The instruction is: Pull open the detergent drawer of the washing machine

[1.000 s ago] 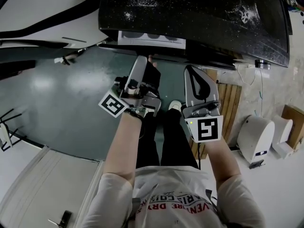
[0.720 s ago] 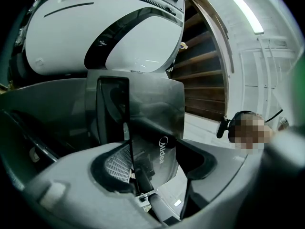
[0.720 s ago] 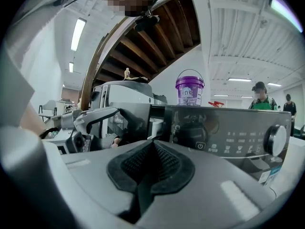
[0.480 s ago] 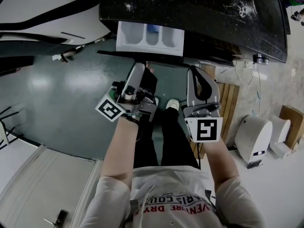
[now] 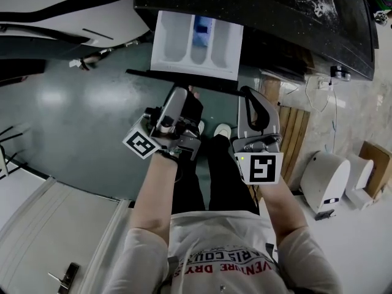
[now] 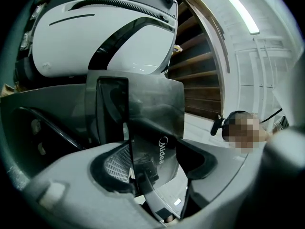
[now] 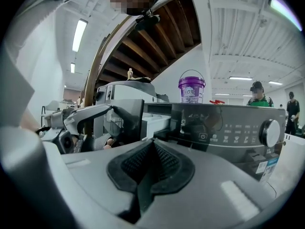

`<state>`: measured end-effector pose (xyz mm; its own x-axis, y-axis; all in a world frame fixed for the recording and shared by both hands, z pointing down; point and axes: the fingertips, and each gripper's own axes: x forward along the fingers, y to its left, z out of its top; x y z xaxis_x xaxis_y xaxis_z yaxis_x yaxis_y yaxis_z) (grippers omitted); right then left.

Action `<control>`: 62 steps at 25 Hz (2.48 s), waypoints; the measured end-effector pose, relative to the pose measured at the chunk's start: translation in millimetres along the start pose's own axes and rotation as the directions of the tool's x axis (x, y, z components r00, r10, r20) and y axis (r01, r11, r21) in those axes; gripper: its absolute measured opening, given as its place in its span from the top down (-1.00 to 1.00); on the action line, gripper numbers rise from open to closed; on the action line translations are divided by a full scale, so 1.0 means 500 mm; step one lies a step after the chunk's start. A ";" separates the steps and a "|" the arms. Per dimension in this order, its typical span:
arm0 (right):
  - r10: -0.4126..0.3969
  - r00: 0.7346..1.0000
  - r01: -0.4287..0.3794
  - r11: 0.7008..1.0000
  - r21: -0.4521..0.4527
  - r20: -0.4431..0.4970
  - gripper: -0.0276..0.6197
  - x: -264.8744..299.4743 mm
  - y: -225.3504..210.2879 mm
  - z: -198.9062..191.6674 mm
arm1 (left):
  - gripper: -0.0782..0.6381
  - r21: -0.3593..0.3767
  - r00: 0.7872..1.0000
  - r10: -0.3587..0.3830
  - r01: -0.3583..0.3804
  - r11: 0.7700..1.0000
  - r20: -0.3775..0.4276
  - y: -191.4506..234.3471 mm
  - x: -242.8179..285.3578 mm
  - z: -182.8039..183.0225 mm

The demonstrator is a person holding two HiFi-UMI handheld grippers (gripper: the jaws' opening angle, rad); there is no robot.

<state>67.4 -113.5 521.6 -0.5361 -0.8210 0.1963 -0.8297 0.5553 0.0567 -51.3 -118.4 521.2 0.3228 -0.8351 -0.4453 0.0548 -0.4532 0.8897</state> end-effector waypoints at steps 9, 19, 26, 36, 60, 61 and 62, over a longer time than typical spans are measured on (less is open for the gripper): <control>0.035 0.999 -0.035 0.999 -0.013 0.018 0.91 -0.016 0.025 0.007 | -0.03 -0.003 1.000 -0.002 0.002 1.000 0.006 -0.021 -0.045 -0.014; 0.058 0.998 -0.058 0.998 -0.015 0.018 0.91 -0.050 0.039 0.005 | -0.09 0.000 0.999 0.009 -0.009 1.000 0.037 -0.029 -0.055 -0.019; 0.064 0.998 -0.064 0.998 -0.025 0.013 0.91 -0.061 0.030 0.016 | -0.16 0.053 0.993 0.093 -0.097 0.994 0.071 -0.026 -0.063 -0.015; 0.078 0.997 -0.077 0.996 -0.036 0.020 0.91 -0.085 0.018 0.076 | -0.30 0.087 0.956 0.247 -0.263 0.961 0.158 -0.063 -0.103 -0.016; 0.071 0.991 -0.064 0.995 -0.071 0.113 0.91 -0.131 0.022 0.385 | 0.78 0.832 0.876 0.477 -0.211 0.513 -0.073 -0.412 0.044 0.044; 0.075 0.990 -0.067 0.995 -0.070 0.116 0.91 -0.137 0.025 0.398 | 0.78 0.868 0.869 0.487 -0.175 0.464 -0.085 -0.430 0.052 0.047; 0.078 0.990 -0.070 0.995 -0.071 0.120 0.91 -0.144 0.027 0.412 | 0.78 0.900 0.862 0.497 -0.137 0.413 -0.097 -0.446 0.061 0.049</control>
<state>62.6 -74.3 306.8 -0.6141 -0.7850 0.0816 -0.7770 0.6194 0.1119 -76.8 -50.1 306.8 0.3975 -0.9151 0.0682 -0.8721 -0.3536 0.3383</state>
